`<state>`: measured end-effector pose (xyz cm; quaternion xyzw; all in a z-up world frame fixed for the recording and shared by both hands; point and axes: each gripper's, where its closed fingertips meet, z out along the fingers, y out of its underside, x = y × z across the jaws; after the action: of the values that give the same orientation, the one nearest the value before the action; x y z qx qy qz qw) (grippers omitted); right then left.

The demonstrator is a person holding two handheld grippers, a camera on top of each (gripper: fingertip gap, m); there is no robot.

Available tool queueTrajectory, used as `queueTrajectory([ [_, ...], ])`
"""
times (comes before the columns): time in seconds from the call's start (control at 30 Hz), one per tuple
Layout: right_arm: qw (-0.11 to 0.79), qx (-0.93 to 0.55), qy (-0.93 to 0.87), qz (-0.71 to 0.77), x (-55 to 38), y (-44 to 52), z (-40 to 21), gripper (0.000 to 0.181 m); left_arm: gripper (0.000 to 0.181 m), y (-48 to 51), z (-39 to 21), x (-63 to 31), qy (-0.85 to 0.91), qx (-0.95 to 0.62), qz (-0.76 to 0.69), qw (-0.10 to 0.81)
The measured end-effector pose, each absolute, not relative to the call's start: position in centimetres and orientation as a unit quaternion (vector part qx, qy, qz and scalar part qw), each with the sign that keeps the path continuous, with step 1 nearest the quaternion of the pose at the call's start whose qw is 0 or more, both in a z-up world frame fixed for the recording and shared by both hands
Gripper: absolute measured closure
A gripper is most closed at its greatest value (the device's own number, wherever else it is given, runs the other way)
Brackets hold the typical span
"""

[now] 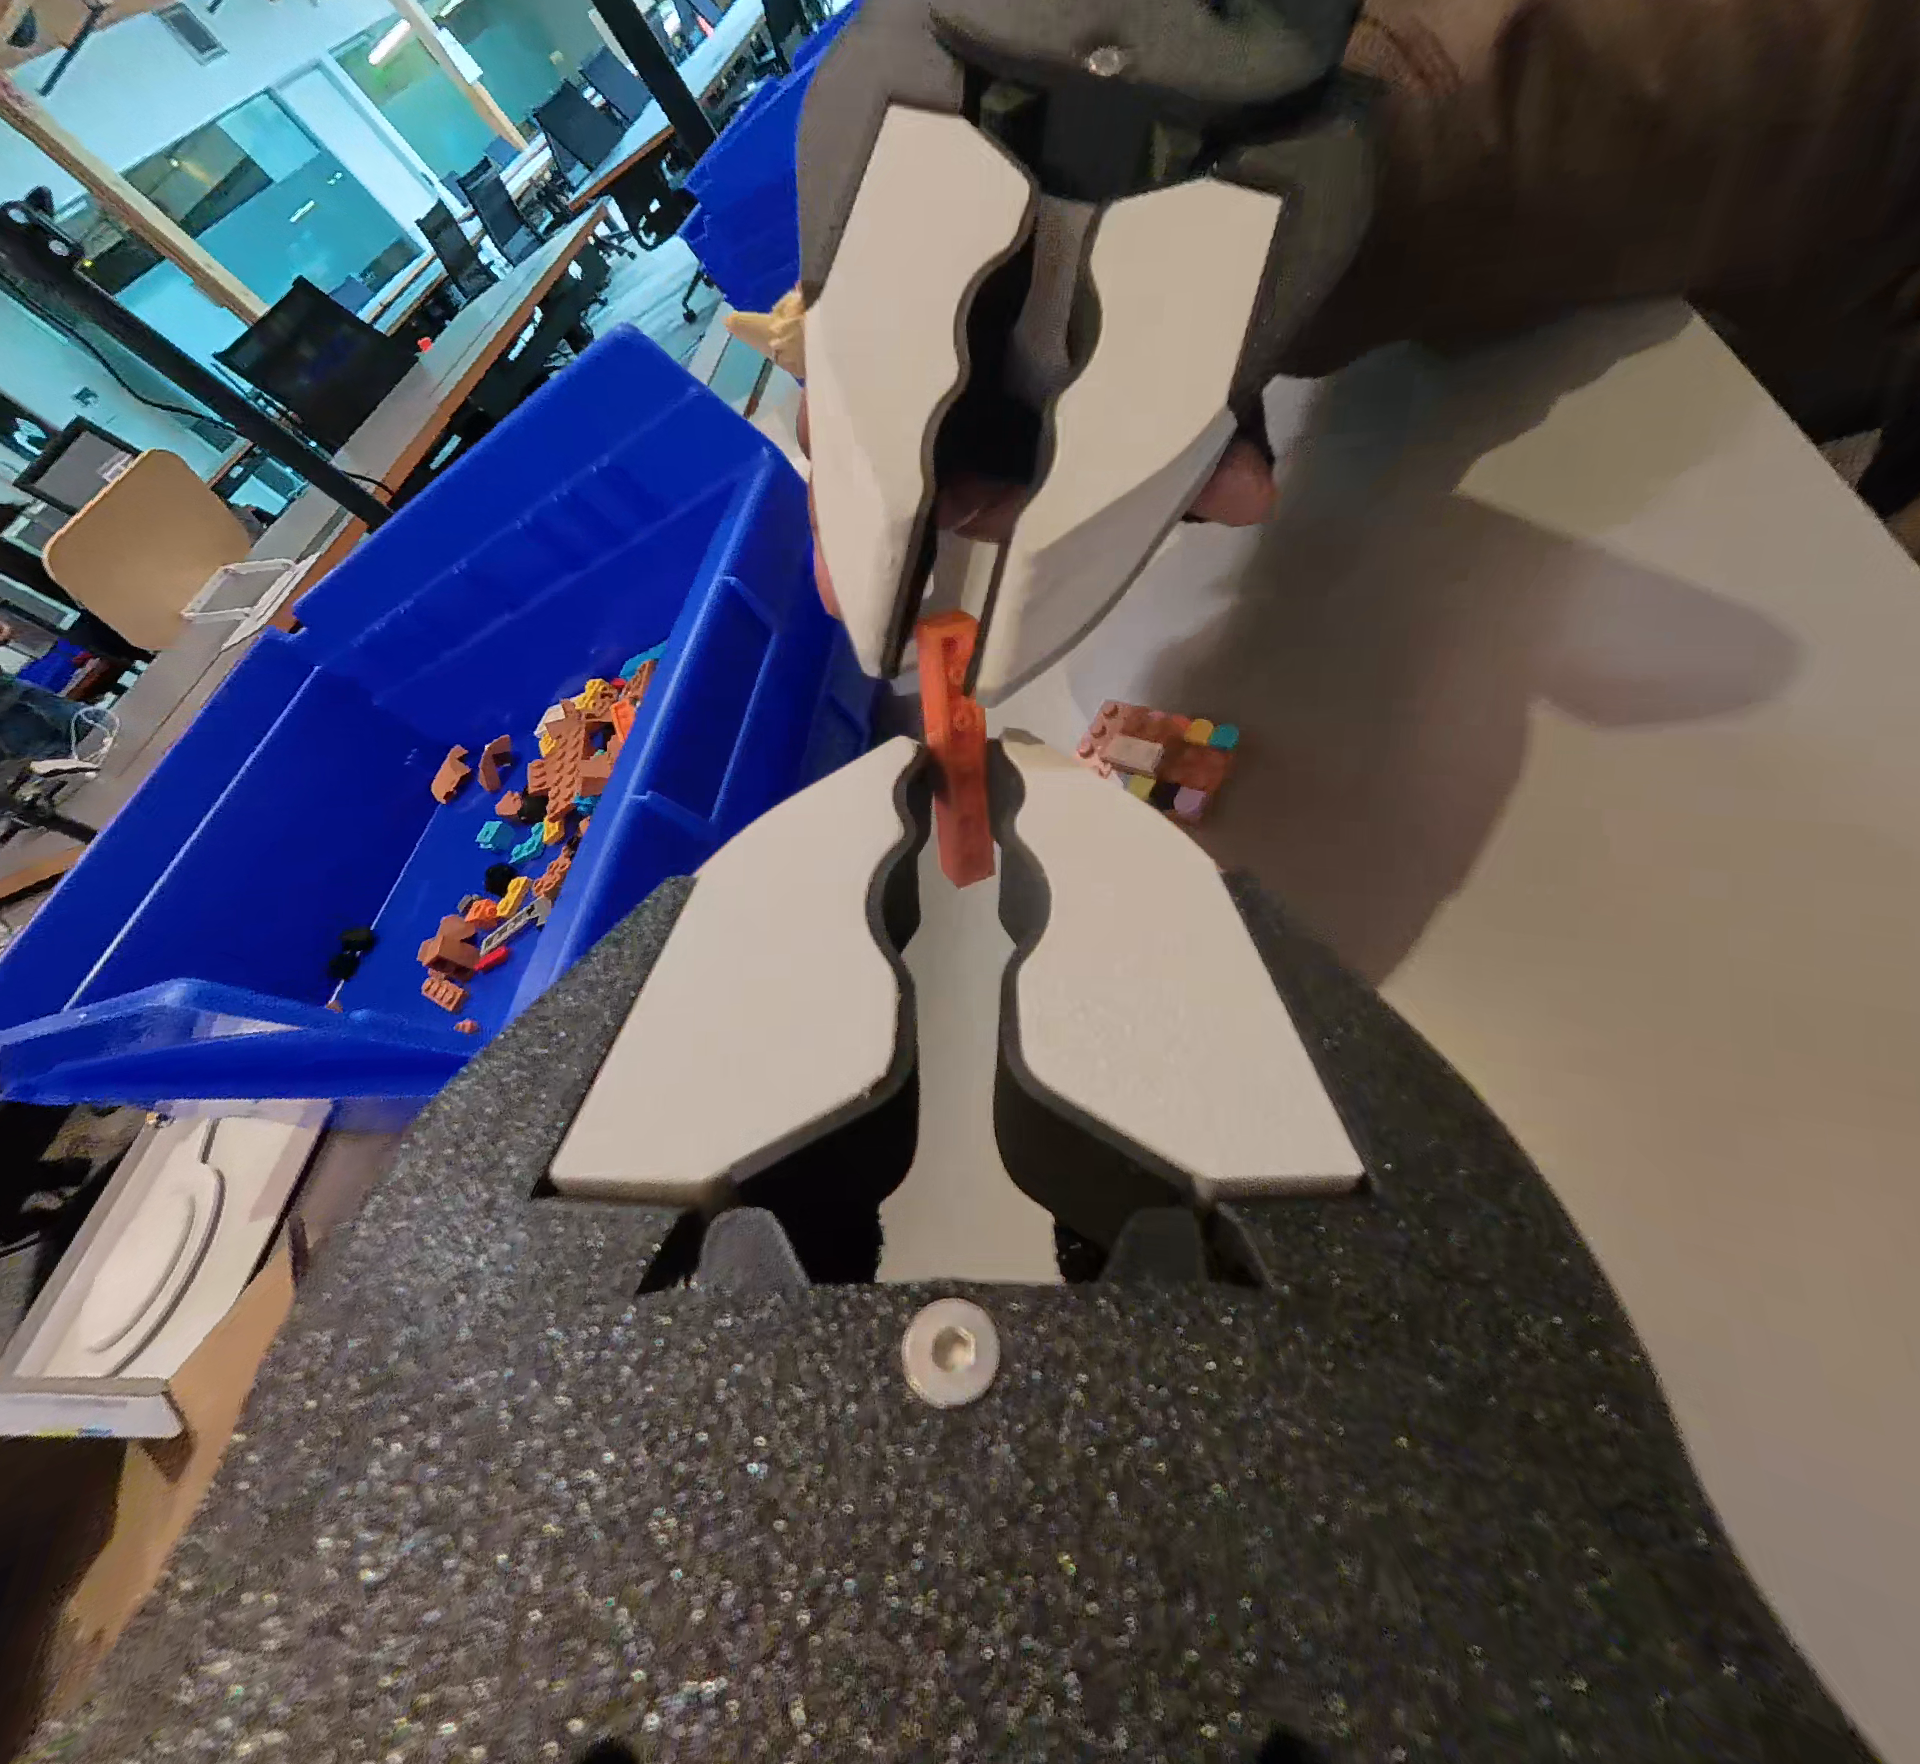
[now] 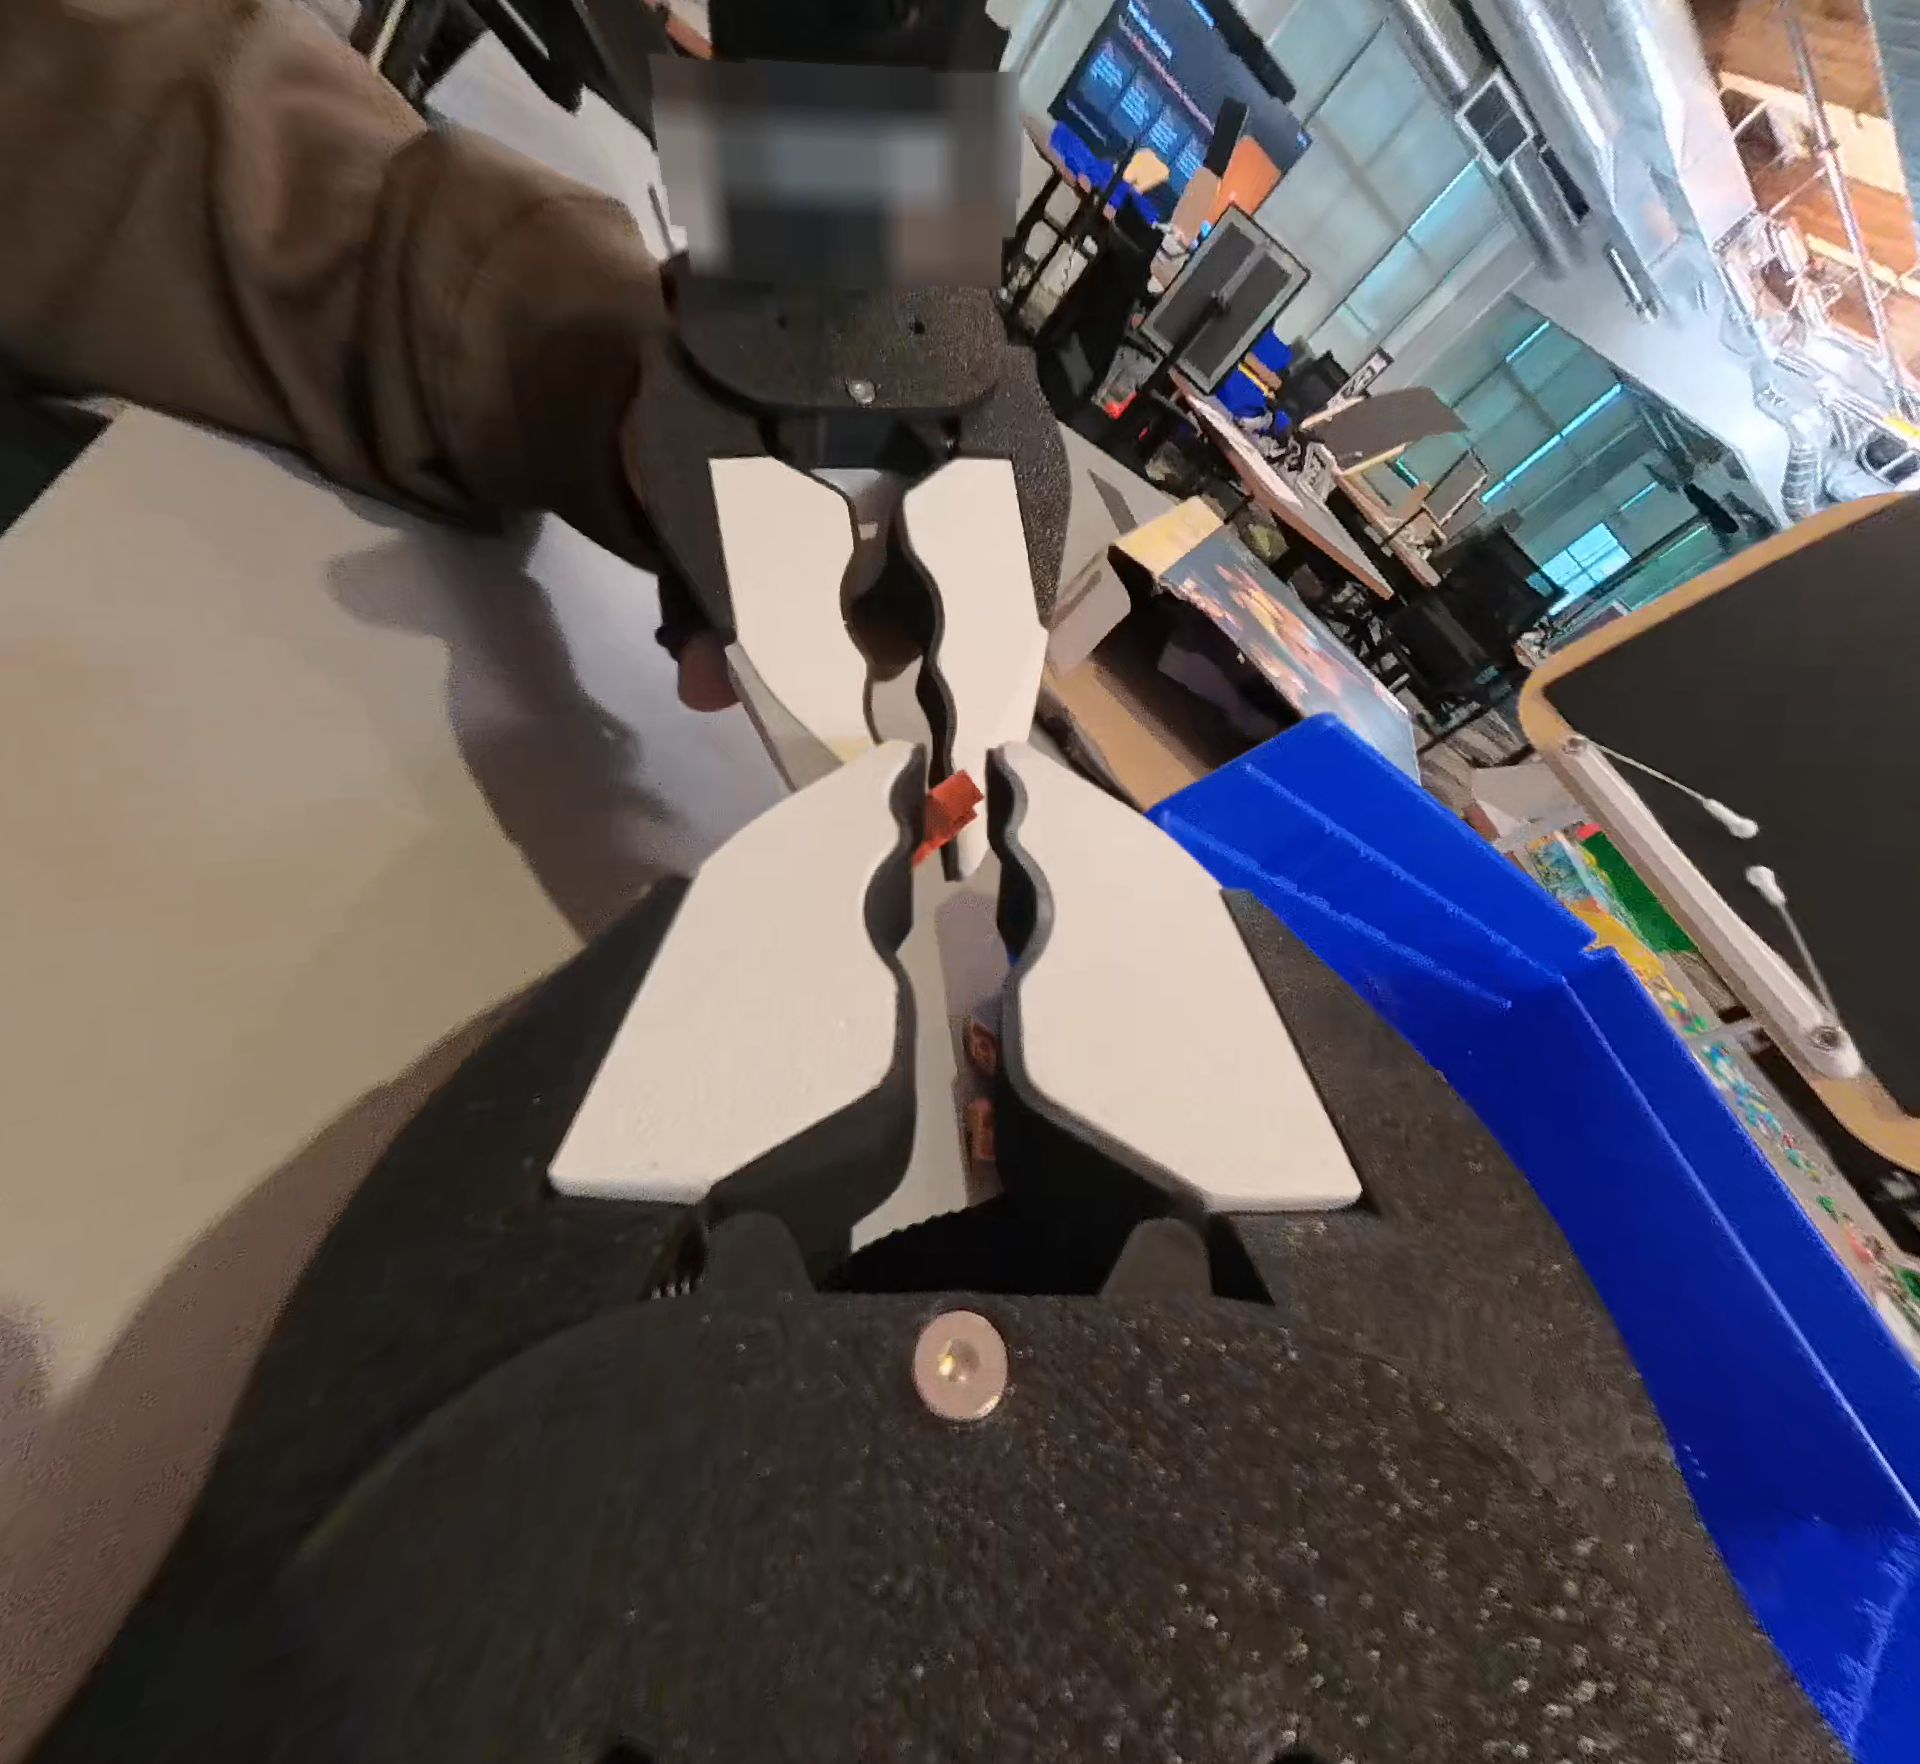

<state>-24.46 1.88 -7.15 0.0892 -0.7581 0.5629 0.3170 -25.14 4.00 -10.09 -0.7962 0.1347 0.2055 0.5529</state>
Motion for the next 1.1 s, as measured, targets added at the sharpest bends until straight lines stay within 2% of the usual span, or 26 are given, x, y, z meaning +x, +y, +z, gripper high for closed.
queueTrajectory([
  [0.13, 0.305, 0.094, -0.766, 0.558, -24.2, 1.9, -7.6, 0.169, 0.171, 4.0, -10.3, -25.0, 0.146, -0.796, 0.210, 0.548],
  [0.23, 0.292, 0.103, -0.767, 0.562, -23.7, 2.1, -7.7, 0.161, 0.171, 3.9, -9.8, -24.5, 0.152, -0.787, 0.196, 0.565],
  [0.53, 0.251, 0.113, -0.752, 0.599, -22.1, 1.8, -6.8, 0.170, 0.171, 3.9, -8.6, -21.8, 0.141, -0.758, 0.038, 0.635],
  [0.77, 0.248, 0.104, -0.753, 0.601, -22.3, 2.0, -6.8, 0.171, 0.171, 4.0, -8.7, -22.3, 0.133, -0.760, 0.055, 0.634],
  [0.97, 0.265, 0.086, -0.774, 0.569, -23.5, 1.9, -8.1, 0.170, 0.172, 3.6, -10.6, -23.9, 0.135, -0.813, 0.121, 0.553],
  [1.03, 0.258, 0.070, -0.801, 0.536, -24.4, 2.2, -9.5, 0.161, 0.172, 2.3, -12.4, -25.6, 0.121, -0.856, 0.151, 0.479],
  [1.1, 0.212, 0.064, -0.839, 0.497, -24.2, 2.4, -11.9, 0.156, 0.172, -0.1, -15.3, -27.2, 0.104, -0.907, 0.159, 0.375],
])
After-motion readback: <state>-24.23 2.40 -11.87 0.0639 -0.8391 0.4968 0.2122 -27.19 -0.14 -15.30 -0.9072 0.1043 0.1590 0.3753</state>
